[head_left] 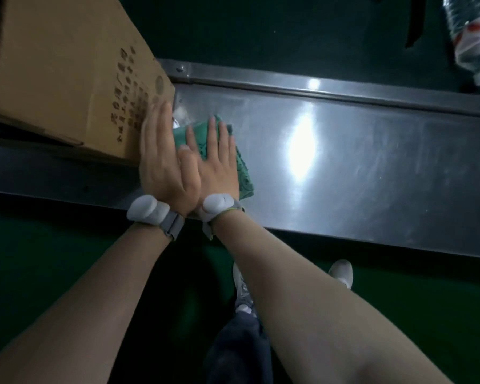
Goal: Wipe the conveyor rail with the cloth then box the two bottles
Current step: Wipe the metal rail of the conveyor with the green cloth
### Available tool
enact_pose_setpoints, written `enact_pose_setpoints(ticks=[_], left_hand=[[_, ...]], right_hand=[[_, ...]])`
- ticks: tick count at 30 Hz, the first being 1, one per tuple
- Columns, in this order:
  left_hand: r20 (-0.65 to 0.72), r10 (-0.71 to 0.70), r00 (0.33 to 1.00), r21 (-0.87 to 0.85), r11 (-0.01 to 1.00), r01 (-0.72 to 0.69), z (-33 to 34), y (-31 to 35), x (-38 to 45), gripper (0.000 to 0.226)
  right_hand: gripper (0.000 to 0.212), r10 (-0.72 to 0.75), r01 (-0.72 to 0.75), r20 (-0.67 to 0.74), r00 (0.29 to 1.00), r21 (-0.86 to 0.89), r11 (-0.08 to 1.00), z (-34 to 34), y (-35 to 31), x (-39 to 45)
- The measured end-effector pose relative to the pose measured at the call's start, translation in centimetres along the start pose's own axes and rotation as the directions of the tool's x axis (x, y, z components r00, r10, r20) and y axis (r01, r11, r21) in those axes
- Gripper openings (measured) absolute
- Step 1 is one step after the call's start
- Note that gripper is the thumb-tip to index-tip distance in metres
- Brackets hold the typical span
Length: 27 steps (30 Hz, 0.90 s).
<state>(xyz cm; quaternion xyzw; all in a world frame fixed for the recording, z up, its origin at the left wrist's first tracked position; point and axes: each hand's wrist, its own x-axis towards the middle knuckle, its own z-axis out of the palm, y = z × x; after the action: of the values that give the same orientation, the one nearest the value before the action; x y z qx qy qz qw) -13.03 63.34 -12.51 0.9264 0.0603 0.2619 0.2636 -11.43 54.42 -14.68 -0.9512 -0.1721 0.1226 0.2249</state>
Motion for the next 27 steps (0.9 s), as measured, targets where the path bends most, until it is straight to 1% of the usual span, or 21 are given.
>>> enact_pose_setpoints(ticks=[1,3,5,8,11,14,16,18,21,23,25,26,27], left_hand=[[0.028,0.004,1.000,0.013,1.000,-0.005,0.0,-0.2,0.1,0.061],[0.081,0.004,0.997,0.038,0.999,-0.007,0.2,-0.5,0.0,0.061],[0.123,-0.027,0.992,0.064,0.998,0.020,1.0,-0.4,-0.3,0.062],[0.184,-0.052,0.981,0.132,0.991,0.028,2.5,0.9,-1.6,0.062],[0.271,-0.075,0.960,0.179,0.983,0.026,4.0,3.0,-3.3,0.067],[0.416,-0.129,0.900,0.165,0.984,0.065,5.2,5.0,-4.2,0.073],[0.468,-0.142,0.873,0.171,0.983,0.068,5.7,5.8,-4.7,0.074],[0.494,-0.190,0.849,0.211,0.973,0.095,5.4,5.6,-4.9,0.075],[0.503,-0.235,0.832,0.246,0.961,0.123,4.6,5.3,-5.5,0.076],[0.490,-0.243,0.837,0.256,0.958,0.128,3.6,4.7,-5.8,0.074],[0.465,-0.272,0.843,0.262,0.951,0.163,2.7,4.3,-6.0,0.073],[0.440,-0.296,0.848,0.266,0.945,0.191,2.2,4.2,-6.0,0.073],[0.411,-0.318,0.854,0.268,0.938,0.220,1.7,4.2,-6.1,0.072]], right_hand=[[0.074,-0.018,0.019,0.020,1.000,-0.040,0.999,0.2,0.4,-0.1],[0.075,-0.019,0.022,0.041,0.999,-0.063,0.998,-0.1,1.5,-0.6],[0.073,0.004,-0.002,0.027,1.000,-0.070,0.998,-0.7,3.1,-1.5],[0.071,0.066,-0.075,-0.084,0.994,-0.105,0.992,-2.2,6.9,-3.9],[0.071,0.132,-0.161,-0.201,0.971,-0.135,0.978,-4.2,11.8,-6.8],[0.072,0.238,-0.294,-0.296,0.925,-0.160,0.942,-6.7,17.3,-9.5],[0.074,0.331,-0.404,-0.360,0.872,-0.150,0.902,-8.5,21.2,-11.2],[0.075,0.411,-0.489,-0.401,0.819,-0.110,0.866,-9.9,24.0,-12.1],[0.069,0.520,-0.569,-0.424,0.742,0.011,0.822,-11.1,26.3,-12.6],[0.063,0.582,-0.588,-0.441,0.683,0.141,0.796,-11.2,25.9,-12.2],[0.059,0.630,-0.580,-0.454,0.630,0.264,0.771,-10.9,24.3,-11.4],[0.058,0.630,-0.558,-0.451,0.632,0.300,0.774,-10.7,23.0,-10.8],[0.057,0.609,-0.522,-0.444,0.658,0.314,0.793,-10.1,21.2,-10.4]])
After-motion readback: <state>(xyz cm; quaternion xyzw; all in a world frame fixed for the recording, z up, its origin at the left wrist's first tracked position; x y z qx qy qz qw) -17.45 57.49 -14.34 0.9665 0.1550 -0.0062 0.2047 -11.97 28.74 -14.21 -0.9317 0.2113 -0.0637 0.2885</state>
